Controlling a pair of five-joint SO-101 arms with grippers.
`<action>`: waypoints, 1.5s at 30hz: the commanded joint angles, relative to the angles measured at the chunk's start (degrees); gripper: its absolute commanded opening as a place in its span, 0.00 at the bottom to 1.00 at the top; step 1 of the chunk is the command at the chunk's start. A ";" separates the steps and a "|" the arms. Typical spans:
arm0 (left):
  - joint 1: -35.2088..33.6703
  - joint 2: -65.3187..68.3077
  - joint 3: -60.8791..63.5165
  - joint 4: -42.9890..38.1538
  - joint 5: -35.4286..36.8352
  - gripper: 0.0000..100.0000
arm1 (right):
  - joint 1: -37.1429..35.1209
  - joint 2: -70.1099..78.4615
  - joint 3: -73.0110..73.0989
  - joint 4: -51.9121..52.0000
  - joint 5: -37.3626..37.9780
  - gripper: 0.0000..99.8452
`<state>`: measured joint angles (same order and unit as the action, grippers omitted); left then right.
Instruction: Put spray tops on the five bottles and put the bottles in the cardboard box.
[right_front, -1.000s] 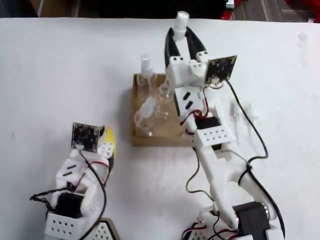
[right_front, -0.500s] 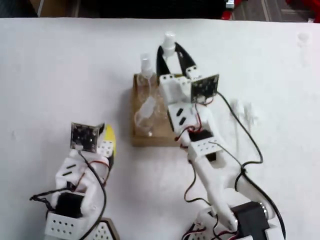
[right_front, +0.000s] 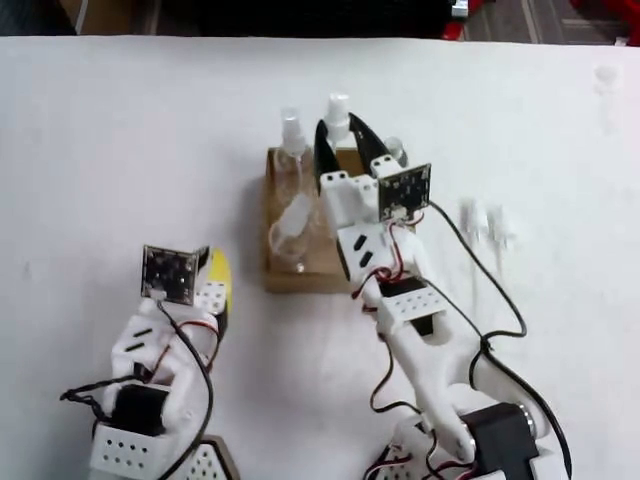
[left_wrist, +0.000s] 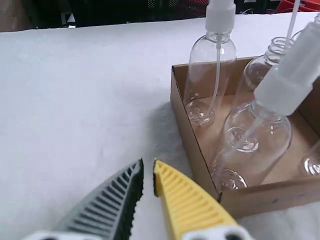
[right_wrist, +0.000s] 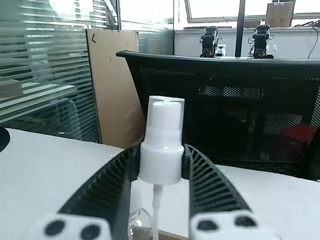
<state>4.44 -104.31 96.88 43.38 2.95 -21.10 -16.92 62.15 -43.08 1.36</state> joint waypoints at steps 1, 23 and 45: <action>-0.13 -0.48 -0.53 -1.58 -0.70 0.04 | -0.66 -1.54 0.26 -1.27 0.62 0.01; -0.13 -0.48 -0.44 -1.58 -0.70 0.04 | -2.42 -9.10 5.54 -1.01 0.62 0.12; -0.13 -0.48 -0.44 -1.58 -0.70 0.04 | 19.21 -51.03 8.62 33.63 0.09 0.12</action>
<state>4.44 -104.31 96.88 43.38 2.95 -5.63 -57.19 67.25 -11.43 1.36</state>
